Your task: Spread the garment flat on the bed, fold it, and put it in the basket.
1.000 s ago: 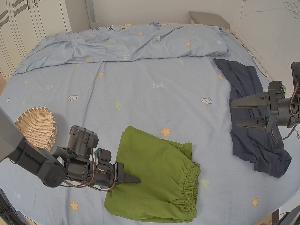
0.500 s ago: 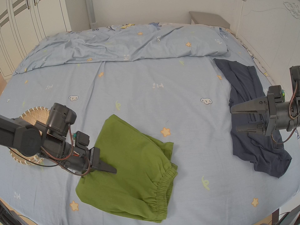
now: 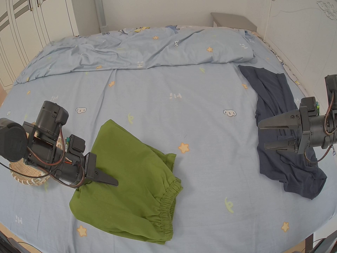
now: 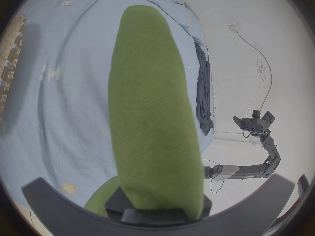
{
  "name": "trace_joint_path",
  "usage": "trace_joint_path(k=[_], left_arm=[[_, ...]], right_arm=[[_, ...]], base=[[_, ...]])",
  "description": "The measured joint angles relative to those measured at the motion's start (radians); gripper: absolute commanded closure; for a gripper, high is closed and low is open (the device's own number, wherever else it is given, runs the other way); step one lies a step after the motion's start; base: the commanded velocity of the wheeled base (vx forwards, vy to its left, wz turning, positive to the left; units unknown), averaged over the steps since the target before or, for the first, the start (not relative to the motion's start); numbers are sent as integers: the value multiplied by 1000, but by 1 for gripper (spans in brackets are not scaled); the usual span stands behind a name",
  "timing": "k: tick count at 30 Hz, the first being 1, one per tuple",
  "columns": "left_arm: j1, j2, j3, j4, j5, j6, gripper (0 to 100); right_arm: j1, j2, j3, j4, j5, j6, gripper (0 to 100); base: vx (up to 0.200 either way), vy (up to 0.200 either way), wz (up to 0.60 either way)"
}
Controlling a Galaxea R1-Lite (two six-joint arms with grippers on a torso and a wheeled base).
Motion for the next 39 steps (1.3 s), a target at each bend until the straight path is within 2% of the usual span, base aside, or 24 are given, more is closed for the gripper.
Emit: trace_joint_path(k=[6,26,34,39], left_arm=[[-8,-11,-53,92,7,3,100],[-76,-13,-51,96,13,3,100],[-116,-20,-41,87,20,25,100],[-140,-36,-93,104,25,45,100]], right_arm=[[3,0,0,0,0,0,0],[8,0,1,0,0,0,0],[8,-2,1,0,-1,1,0],[7,-6,1,0,-1,1,0]], base=[[0,200,0],[0,200,0],[0,0,0],[0,0,0]])
